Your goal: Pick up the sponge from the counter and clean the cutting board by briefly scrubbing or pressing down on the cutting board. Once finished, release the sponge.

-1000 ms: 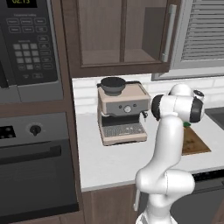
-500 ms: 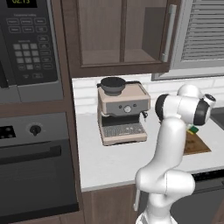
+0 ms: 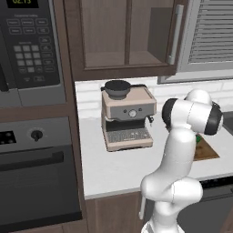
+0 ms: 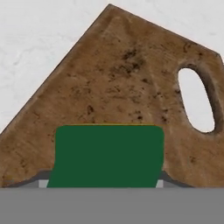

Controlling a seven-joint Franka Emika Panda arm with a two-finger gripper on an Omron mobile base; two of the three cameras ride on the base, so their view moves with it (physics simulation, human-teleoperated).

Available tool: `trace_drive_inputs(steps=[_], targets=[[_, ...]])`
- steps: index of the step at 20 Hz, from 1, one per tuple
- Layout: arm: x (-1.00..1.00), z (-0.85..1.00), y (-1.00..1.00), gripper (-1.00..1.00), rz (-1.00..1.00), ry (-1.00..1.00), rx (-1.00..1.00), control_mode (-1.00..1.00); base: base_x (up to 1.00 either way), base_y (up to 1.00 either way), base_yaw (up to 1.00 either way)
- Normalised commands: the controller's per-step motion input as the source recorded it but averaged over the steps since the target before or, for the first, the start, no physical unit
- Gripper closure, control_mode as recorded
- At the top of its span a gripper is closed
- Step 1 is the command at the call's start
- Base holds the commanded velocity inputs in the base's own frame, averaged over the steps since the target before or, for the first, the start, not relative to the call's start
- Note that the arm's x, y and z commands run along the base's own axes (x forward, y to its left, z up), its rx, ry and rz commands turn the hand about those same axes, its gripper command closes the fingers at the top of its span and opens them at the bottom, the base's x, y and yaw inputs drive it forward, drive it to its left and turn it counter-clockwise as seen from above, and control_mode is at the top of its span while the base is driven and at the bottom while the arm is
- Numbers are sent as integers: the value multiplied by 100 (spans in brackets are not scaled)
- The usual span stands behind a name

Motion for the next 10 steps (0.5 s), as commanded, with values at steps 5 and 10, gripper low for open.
trace_drive_inputs(steps=[5,10], targets=[[-32,-5,76,100,0,0,0,-100,0,0,0],[-20,-4,55,100,0,0,0,-100,0,0,0]])
